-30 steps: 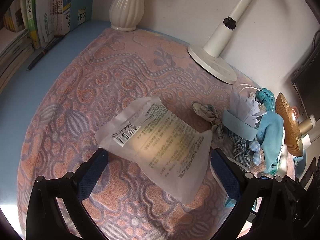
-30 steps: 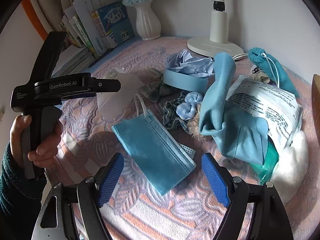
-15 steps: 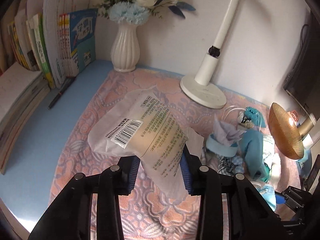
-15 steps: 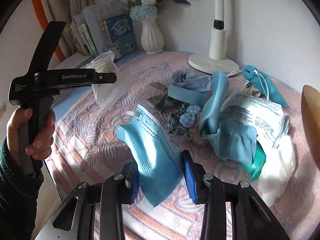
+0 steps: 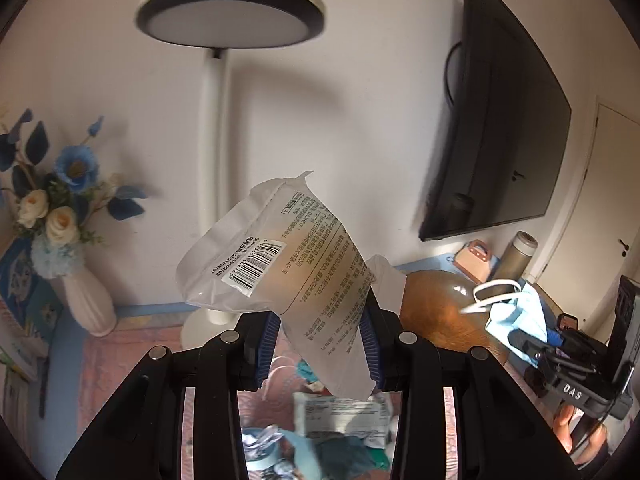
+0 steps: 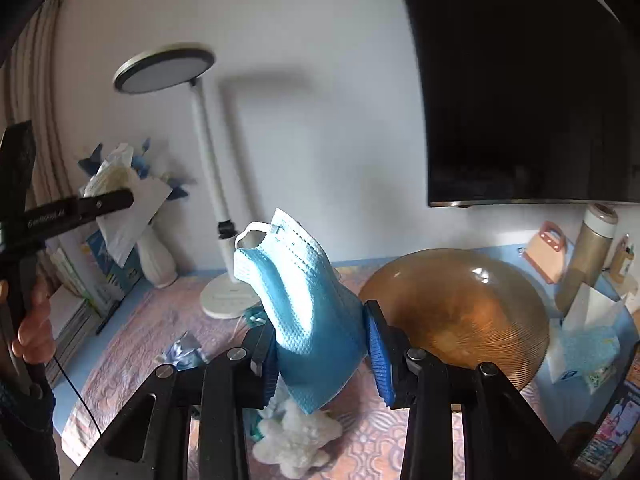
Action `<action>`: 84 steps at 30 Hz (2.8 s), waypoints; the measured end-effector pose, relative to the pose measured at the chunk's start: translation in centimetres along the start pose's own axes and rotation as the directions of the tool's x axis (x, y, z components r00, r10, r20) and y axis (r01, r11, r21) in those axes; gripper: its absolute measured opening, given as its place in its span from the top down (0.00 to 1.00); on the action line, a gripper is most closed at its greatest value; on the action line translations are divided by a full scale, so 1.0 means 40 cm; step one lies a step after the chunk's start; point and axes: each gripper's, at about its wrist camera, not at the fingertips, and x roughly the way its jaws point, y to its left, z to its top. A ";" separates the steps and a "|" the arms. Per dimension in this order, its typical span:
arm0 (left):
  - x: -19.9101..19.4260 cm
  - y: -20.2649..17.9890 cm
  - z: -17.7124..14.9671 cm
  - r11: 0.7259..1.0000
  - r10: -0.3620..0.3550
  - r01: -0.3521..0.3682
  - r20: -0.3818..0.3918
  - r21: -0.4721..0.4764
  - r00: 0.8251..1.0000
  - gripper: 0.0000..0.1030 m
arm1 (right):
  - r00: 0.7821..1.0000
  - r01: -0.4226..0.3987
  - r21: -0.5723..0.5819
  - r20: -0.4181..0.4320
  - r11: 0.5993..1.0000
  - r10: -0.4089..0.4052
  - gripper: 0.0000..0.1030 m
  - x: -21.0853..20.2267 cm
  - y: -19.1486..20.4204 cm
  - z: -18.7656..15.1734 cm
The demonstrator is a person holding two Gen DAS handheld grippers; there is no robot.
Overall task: Organize soft objects
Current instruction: 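Carry the mask and bag into the amber bowl and open both tools, then move the right tool to the white plush while the left tool reaches the teal cloth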
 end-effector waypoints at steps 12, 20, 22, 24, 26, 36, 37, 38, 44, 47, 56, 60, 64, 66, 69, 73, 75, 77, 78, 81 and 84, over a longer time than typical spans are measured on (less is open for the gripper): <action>0.363 -0.283 -0.009 0.957 -0.280 0.290 -0.216 0.015 0.935 0.65 | 0.957 0.271 0.163 -0.153 0.948 -0.247 0.63 0.114 -0.285 0.063; 0.460 -0.397 -0.098 0.962 -0.207 0.251 -0.318 0.104 0.925 0.22 | 0.929 0.299 0.186 -0.282 0.936 -0.241 0.27 0.169 -0.334 -0.008; 0.448 -0.378 -0.113 0.963 -0.207 0.252 -0.327 0.098 0.922 0.22 | 0.925 0.316 0.175 -0.276 0.932 -0.262 0.27 0.151 -0.334 -0.013; 0.409 -0.341 -0.112 0.961 -0.237 0.268 -0.305 0.064 0.923 0.22 | 0.928 0.318 0.177 -0.260 0.931 -0.267 0.27 0.120 -0.331 -0.016; 0.349 -0.299 -0.106 0.964 -0.244 0.264 -0.270 0.040 0.931 0.22 | 0.935 0.307 0.191 -0.244 0.932 -0.258 0.27 0.084 -0.322 -0.019; -0.051 -0.083 -0.089 0.989 -0.136 0.134 -0.036 -0.058 0.990 0.01 | 0.984 0.109 0.176 -0.158 0.978 -0.081 0.21 -0.014 -0.150 -0.075; -0.079 -0.060 -0.101 0.990 -0.120 0.119 -0.011 -0.078 0.993 0.01 | 0.985 0.087 0.159 -0.158 0.983 -0.062 0.21 -0.012 -0.125 -0.085; -0.104 -0.036 -0.118 0.990 -0.098 0.099 0.013 -0.099 0.995 0.01 | 0.986 0.067 0.145 -0.161 0.987 -0.043 0.19 -0.007 -0.101 -0.097; -0.077 0.101 -0.305 0.975 0.058 -0.071 -0.066 -0.212 0.996 0.01 | 0.987 -0.045 0.039 -0.150 0.998 0.051 0.13 0.094 0.003 -0.220; -0.012 0.165 -0.416 0.957 0.126 -0.155 -0.128 -0.246 0.984 0.01 | 0.978 -0.052 0.036 -0.200 0.998 0.058 0.13 0.162 0.009 -0.281; 0.031 0.308 -0.579 0.883 0.167 -0.209 -0.134 -0.421 0.977 0.01 | 0.948 -0.055 0.183 -0.300 0.982 0.109 0.12 0.255 -0.071 -0.343; 0.045 0.346 -0.594 0.857 0.094 -0.155 -0.146 -0.491 0.985 0.01 | 0.940 -0.071 0.204 -0.313 0.976 0.134 0.12 0.265 -0.076 -0.347; 0.043 0.337 -0.596 0.858 0.120 -0.181 -0.153 -0.482 0.981 0.01 | 0.926 -0.070 0.234 -0.346 0.970 0.150 0.02 0.285 -0.086 -0.352; 0.040 0.312 -0.588 0.880 0.144 -0.196 -0.151 -0.432 0.978 0.01 | 0.928 -0.076 0.240 -0.339 0.968 0.157 0.02 0.283 -0.089 -0.351; 0.054 0.282 -0.578 0.907 0.163 -0.215 -0.167 -0.363 0.972 0.01 | 0.928 -0.074 0.221 -0.341 0.972 0.148 0.02 0.277 -0.083 -0.352; 0.061 0.257 -0.572 0.920 0.209 -0.256 -0.180 -0.297 0.961 0.01 | 0.926 -0.080 0.224 -0.343 0.971 0.156 0.02 0.279 -0.082 -0.352; 0.062 0.245 -0.570 0.925 0.229 -0.272 -0.181 -0.267 0.957 0.01 | 0.924 -0.085 0.233 -0.345 0.969 0.164 0.01 0.282 -0.086 -0.352; 0.063 0.233 -0.569 0.928 0.248 -0.288 -0.184 -0.237 0.951 0.01 | 0.922 -0.090 0.236 -0.347 0.968 0.170 0.00 0.281 -0.088 -0.354; 0.066 0.227 -0.569 0.928 0.260 -0.299 -0.188 -0.222 0.947 0.01 | 0.922 -0.089 0.234 -0.349 0.968 0.169 0.00 0.282 -0.088 -0.355; 0.069 0.211 -0.568 0.934 0.274 -0.308 -0.189 -0.183 0.943 0.01 | 0.922 -0.088 0.232 -0.349 0.969 0.168 0.00 0.281 -0.087 -0.355; 0.067 0.209 -0.567 0.935 0.275 -0.307 -0.185 -0.175 0.944 0.01 | 0.922 -0.088 0.232 -0.349 0.969 0.168 0.00 0.281 -0.086 -0.355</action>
